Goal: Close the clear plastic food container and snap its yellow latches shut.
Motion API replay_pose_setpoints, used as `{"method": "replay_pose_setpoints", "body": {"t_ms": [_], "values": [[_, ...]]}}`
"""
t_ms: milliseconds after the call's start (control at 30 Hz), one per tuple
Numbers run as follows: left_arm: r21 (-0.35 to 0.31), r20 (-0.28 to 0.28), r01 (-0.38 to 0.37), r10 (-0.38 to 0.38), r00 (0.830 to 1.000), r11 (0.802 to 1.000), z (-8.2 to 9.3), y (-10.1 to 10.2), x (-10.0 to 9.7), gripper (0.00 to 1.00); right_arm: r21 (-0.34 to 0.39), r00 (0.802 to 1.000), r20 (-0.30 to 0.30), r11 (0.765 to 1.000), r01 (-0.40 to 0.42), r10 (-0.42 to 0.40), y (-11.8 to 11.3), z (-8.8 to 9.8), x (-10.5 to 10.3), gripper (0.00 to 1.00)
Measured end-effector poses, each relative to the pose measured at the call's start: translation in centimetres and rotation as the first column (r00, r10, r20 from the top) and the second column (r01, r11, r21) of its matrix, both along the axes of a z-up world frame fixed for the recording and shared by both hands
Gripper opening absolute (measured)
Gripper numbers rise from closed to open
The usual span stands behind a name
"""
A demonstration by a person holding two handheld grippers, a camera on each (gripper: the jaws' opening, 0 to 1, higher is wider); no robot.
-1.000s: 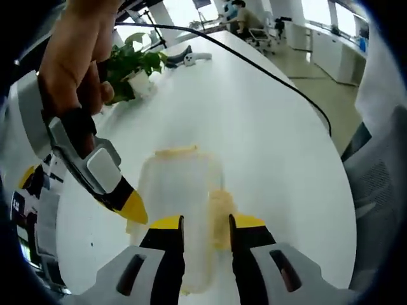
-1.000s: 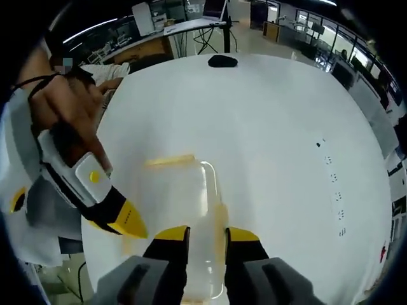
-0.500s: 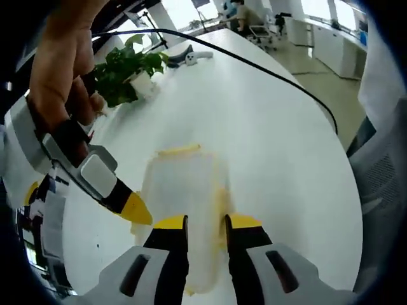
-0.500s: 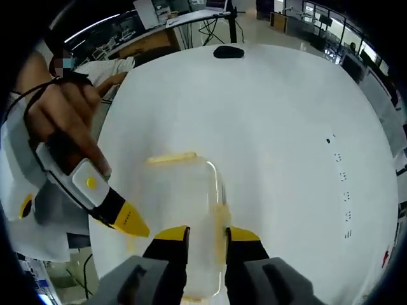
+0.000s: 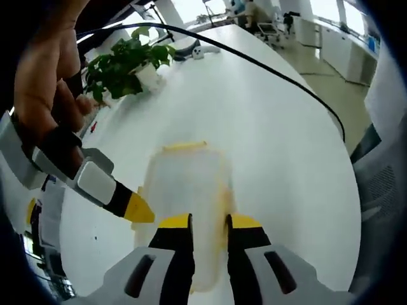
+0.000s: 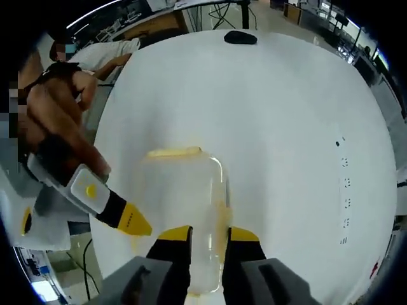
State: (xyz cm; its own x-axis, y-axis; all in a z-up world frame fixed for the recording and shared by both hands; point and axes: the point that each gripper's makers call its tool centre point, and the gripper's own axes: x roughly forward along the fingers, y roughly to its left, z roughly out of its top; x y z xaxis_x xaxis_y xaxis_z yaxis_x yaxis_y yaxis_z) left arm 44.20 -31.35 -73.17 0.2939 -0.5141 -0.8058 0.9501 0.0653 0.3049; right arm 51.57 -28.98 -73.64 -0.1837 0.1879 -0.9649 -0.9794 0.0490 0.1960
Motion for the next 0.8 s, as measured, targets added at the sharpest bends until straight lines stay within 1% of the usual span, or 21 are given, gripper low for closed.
{"method": "replay_pose_setpoints", "body": {"t_ms": [33, 67, 100, 133, 167, 200, 233, 267, 333, 400, 467, 500, 567, 667, 700, 800], "values": [[0.038, 0.067, -0.019, 0.016, 0.998, 0.999, -0.3, 0.6, 0.8, 0.13, 0.038, 1.0, -0.01, 0.999, 0.002, -0.002, 0.9, -0.3, -0.2, 0.14], [0.02, 0.08, -0.001, -0.001, 0.997, 1.0, -0.3, 0.0, 0.1, 0.13, 0.011, 1.0, -0.006, 1.0, -0.005, 0.005, 0.6, -0.2, -0.2, 0.15], [-0.001, 0.03, -0.045, 0.045, 0.999, 0.999, -0.2, -0.2, 0.0, 0.13, 0.005, 1.0, -0.008, 1.0, -0.007, 0.007, 0.4, 0.0, -0.4, 0.15], [0.01, 0.044, -0.022, 0.021, 0.999, 1.0, 0.2, 0.0, 0.3, 0.13, 0.015, 1.0, -0.02, 1.0, 0.01, -0.009, 0.4, 0.1, -0.5, 0.14], [0.009, 0.065, -0.01, 0.009, 0.998, 1.0, 0.3, 0.0, 0.1, 0.13, 0.03, 0.999, -0.033, 0.999, 0.037, -0.036, 0.4, 0.1, -0.4, 0.14], [0.001, 0.056, -0.009, 0.009, 0.998, 1.0, 0.3, 0.1, 0.1, 0.14, 0.04, 0.999, -0.031, 0.999, 0.028, -0.027, 0.2, 0.1, -0.5, 0.14], [-0.011, 0.044, -0.007, 0.007, 0.999, 1.0, 0.3, 0.1, 0.0, 0.14, 0.046, 0.999, -0.033, 0.998, 0.038, -0.036, 0.1, 0.1, -0.4, 0.14], [-0.016, 0.031, 0.009, -0.008, 0.999, 1.0, 0.1, 0.1, 0.0, 0.14, 0.048, 0.999, -0.033, 0.998, 0.039, -0.037, 0.1, 0.1, -0.4, 0.15], [-0.003, 0.043, 0.017, -0.016, 0.999, 1.0, 0.0, 0.0, -0.2, 0.14, 0.048, 0.999, -0.033, 0.998, 0.037, -0.036, 0.2, 0.1, -0.4, 0.15], [-0.005, 0.035, 0.005, -0.004, 0.999, 1.0, 0.0, -0.1, -0.2, 0.15, 0.043, 0.999, -0.032, 0.999, 0.028, -0.027, 0.1, 0.1, -0.5, 0.15], [-0.013, 0.033, 0.009, -0.008, 0.999, 1.0, 0.1, -0.2, -0.3, 0.15, 0.047, 0.999, -0.033, 0.999, 0.0, 0.002, 0.0, 0.1, -0.4, 0.16], [-0.017, 0.029, 0.01, -0.009, 1.0, 1.0, 0.1, -0.1, -0.3, 0.15, 0.049, 0.999, -0.036, 0.999, 0.006, -0.005, 0.0, 0.1, -0.3, 0.17], [-0.038, -0.011, 0.002, -0.002, 1.0, 0.999, 0.2, -0.1, -0.3, 0.16, 0.058, 0.999, -0.036, 0.998, 0.014, -0.012, -0.1, 0.2, -0.2, 0.18], [-0.037, -0.009, 0.014, -0.014, 1.0, 0.999, 0.3, -0.1, -0.3, 0.16, 0.081, 0.999, -0.032, 0.996, 0.03, -0.028, -0.2, 0.2, 0.0, 0.19], [-0.041, -0.014, 0.01, -0.011, 1.0, 0.999, 0.3, -0.1, -0.4, 0.16, 0.088, 0.998, -0.037, 0.995, 0.049, -0.046, -0.3, 0.3, 0.0, 0.19], [-0.062, -0.037, -0.002, 0.0, 0.999, 0.998, 0.5, -0.1, -0.3, 0.16, 0.102, 0.998, -0.031, 0.993, 0.059, -0.056, -0.4, 0.3, 0.0, 0.19]]}}
